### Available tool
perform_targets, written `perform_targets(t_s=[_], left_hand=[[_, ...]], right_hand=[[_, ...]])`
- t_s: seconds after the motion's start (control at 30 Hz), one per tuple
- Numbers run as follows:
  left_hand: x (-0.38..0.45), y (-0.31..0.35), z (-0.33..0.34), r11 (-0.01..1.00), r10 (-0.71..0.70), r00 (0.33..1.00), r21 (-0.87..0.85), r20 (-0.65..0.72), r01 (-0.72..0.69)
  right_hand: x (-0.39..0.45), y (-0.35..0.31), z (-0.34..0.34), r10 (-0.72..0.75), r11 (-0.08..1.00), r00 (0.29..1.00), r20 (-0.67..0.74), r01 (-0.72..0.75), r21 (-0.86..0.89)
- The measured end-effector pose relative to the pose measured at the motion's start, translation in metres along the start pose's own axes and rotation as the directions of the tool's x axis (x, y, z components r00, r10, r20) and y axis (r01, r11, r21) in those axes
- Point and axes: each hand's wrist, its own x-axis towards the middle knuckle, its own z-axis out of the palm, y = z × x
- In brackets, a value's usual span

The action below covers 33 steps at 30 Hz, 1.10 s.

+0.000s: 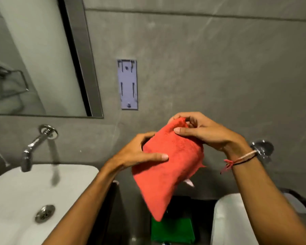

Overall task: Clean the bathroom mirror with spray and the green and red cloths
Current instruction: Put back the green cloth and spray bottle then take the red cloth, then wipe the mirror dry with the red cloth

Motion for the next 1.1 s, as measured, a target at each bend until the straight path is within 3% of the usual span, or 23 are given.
perform_targets(t_s=[0.07, 0.13, 0.27, 0.43, 0.5, 0.53, 0.63, 0.7, 0.77, 0.97, 1.1], left_hand=[[-0.014, 0.021, -0.028, 0.998, -0.062, 0.995, -0.019, 0.072, 0.064], [-0.033, 0.033, -0.059, 0.997, -0.075, 0.997, -0.005, 0.031, 0.075], [-0.072, 0.054, -0.113, 0.998, -0.058, 0.978, -0.022, -0.199, 0.055], [-0.102, 0.073, -0.147, 0.979, -0.022, 0.828, -0.182, -0.56, -0.096], [-0.106, 0.081, -0.154, 0.978, 0.088, 0.732, -0.081, -0.676, -0.192], [-0.107, 0.085, -0.16, 0.979, 0.174, 0.678, 0.054, -0.714, -0.195], [-0.099, 0.095, -0.171, 0.87, 0.426, 0.523, 0.494, -0.738, -0.012], [-0.095, 0.097, -0.175, 0.764, 0.533, 0.439, 0.634, -0.723, 0.118], [-0.089, 0.098, -0.178, 0.708, 0.559, 0.423, 0.676, -0.713, 0.205], [-0.03, 0.162, -0.261, 0.577, 0.703, 0.281, 0.755, -0.653, 0.312], [0.016, 0.194, -0.318, 0.484, 0.7, 0.351, 0.774, -0.622, 0.408]], right_hand=[[0.011, -0.031, -0.002, -0.076, 0.997, 0.996, -0.043, 0.075, -0.027], [0.021, -0.049, -0.001, -0.123, 0.992, 0.987, -0.099, 0.12, -0.042], [0.032, -0.056, 0.013, -0.14, 0.99, 0.981, -0.135, 0.142, 0.004], [0.059, -0.064, 0.037, -0.123, 0.975, 0.968, -0.221, 0.159, 0.153], [0.071, -0.071, 0.043, -0.133, 0.959, 0.967, -0.217, 0.181, 0.218], [0.08, -0.075, 0.044, -0.144, 0.952, 0.966, -0.214, 0.194, 0.237], [0.106, -0.088, 0.047, -0.166, 0.95, 0.956, -0.242, 0.221, 0.22], [0.126, -0.095, 0.051, -0.195, 0.959, 0.94, -0.281, 0.243, 0.149], [0.146, -0.105, 0.056, -0.249, 0.965, 0.902, -0.353, 0.262, -0.012], [0.228, -0.206, 0.027, -0.543, 0.825, 0.678, -0.496, 0.32, -0.466], [0.269, -0.263, 0.0, -0.683, 0.697, 0.556, -0.474, 0.3, -0.652]])
